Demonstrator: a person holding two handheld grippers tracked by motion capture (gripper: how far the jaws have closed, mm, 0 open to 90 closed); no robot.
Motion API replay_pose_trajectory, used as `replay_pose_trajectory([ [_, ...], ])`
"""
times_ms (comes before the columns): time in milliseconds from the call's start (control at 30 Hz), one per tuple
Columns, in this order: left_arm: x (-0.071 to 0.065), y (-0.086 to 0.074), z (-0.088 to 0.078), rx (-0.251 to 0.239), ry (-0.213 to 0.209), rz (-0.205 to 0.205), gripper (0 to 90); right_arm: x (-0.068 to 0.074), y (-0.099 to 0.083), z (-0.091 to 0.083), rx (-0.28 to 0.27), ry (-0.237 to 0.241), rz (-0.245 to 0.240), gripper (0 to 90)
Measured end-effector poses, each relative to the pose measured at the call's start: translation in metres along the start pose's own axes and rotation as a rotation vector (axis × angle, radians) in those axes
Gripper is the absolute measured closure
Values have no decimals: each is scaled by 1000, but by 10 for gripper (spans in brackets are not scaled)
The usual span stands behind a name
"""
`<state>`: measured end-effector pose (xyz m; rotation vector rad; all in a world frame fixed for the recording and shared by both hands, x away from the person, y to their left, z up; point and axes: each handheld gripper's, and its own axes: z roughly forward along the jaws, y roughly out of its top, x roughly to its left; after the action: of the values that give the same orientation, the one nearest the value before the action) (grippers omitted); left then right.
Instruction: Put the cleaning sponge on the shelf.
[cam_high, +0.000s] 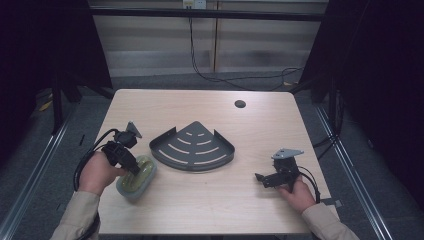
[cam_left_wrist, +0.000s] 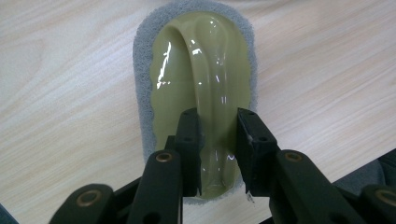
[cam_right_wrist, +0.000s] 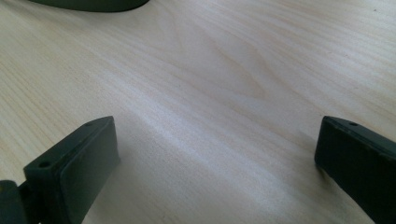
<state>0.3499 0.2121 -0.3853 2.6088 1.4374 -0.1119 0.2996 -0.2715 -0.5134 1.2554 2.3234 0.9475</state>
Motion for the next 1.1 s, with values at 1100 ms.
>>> replay_pose_trajectory([
  [1100,-5,42,-41,-33,8,39,721,0,0,0,-3,-1,-1,0],
])
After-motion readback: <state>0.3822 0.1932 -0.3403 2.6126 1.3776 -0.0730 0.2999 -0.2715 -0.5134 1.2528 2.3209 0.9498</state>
